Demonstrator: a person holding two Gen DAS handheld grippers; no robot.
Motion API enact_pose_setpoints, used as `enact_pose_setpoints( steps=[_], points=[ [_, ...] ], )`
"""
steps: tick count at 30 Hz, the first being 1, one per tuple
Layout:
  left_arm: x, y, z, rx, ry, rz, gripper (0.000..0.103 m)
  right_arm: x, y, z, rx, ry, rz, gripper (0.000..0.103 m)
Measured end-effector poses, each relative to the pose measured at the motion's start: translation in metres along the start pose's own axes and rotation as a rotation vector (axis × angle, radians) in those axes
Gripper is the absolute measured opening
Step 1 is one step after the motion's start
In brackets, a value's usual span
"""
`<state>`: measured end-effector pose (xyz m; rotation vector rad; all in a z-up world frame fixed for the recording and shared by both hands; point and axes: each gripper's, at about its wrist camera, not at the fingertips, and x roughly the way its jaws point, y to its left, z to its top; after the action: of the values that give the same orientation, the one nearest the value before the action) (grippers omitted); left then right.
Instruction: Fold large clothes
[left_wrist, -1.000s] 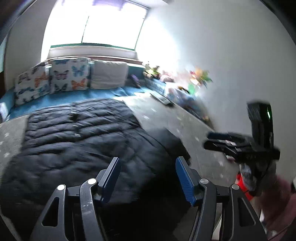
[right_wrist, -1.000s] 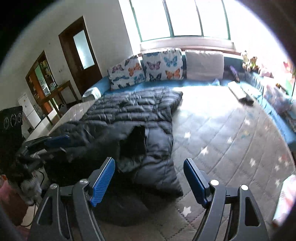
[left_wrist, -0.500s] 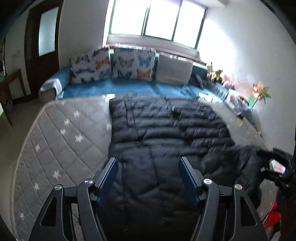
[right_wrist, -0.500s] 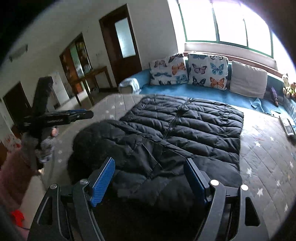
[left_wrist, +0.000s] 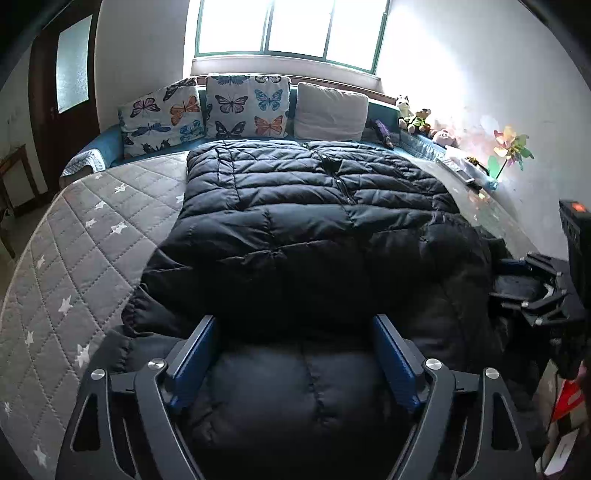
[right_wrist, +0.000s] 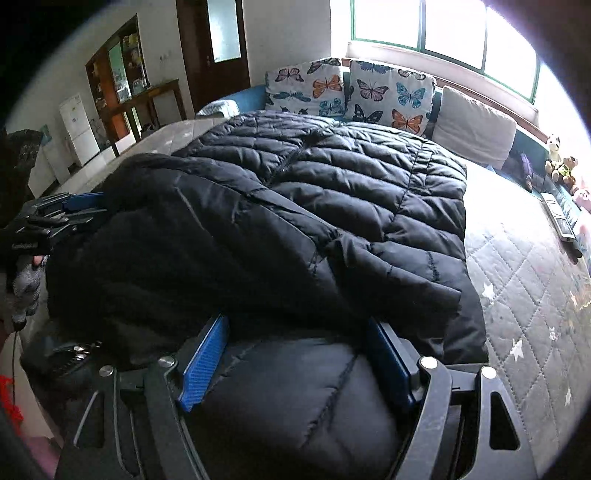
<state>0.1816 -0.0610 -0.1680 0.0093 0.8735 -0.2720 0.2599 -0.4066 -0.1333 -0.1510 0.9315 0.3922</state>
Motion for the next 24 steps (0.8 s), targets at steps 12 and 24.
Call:
enact_pose_setpoints(
  steps=[12, 24],
  points=[
    [-0.008, -0.011, 0.000, 0.020, 0.005, 0.013, 0.088, -0.039, 0.038, 0.057, -0.007, -0.119, 0.009, 0.084],
    [-0.005, -0.018, 0.002, 0.072, 0.011, 0.044, 0.091, 0.028, 0.040, 0.055, -0.037, 0.047, -0.011, 0.083]
  ],
)
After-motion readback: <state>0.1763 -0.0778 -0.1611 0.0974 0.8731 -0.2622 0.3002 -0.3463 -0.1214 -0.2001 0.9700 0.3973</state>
